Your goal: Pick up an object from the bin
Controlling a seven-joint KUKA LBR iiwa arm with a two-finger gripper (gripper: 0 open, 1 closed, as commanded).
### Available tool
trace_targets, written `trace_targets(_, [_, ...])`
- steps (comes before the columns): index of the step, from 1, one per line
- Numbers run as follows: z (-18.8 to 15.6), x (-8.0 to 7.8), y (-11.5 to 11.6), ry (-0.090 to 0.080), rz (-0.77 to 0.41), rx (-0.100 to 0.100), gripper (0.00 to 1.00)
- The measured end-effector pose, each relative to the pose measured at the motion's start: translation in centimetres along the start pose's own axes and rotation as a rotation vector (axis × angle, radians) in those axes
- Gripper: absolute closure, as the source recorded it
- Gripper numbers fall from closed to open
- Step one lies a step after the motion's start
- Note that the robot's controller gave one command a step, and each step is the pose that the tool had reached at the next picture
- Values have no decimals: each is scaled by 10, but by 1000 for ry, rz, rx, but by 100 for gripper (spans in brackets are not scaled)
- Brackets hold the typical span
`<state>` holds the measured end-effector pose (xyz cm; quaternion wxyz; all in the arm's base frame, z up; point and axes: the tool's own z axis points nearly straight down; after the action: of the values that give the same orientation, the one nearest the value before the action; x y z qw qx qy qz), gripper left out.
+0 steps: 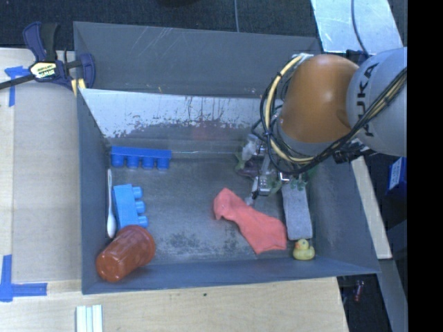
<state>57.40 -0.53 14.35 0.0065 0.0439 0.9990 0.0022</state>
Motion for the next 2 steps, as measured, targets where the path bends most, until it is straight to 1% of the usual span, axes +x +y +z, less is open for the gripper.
trace_targets(1, [52,20,-8,-3,-7,-1,0])
trace_targets(2, [72,68,0,-16,38,1,100])
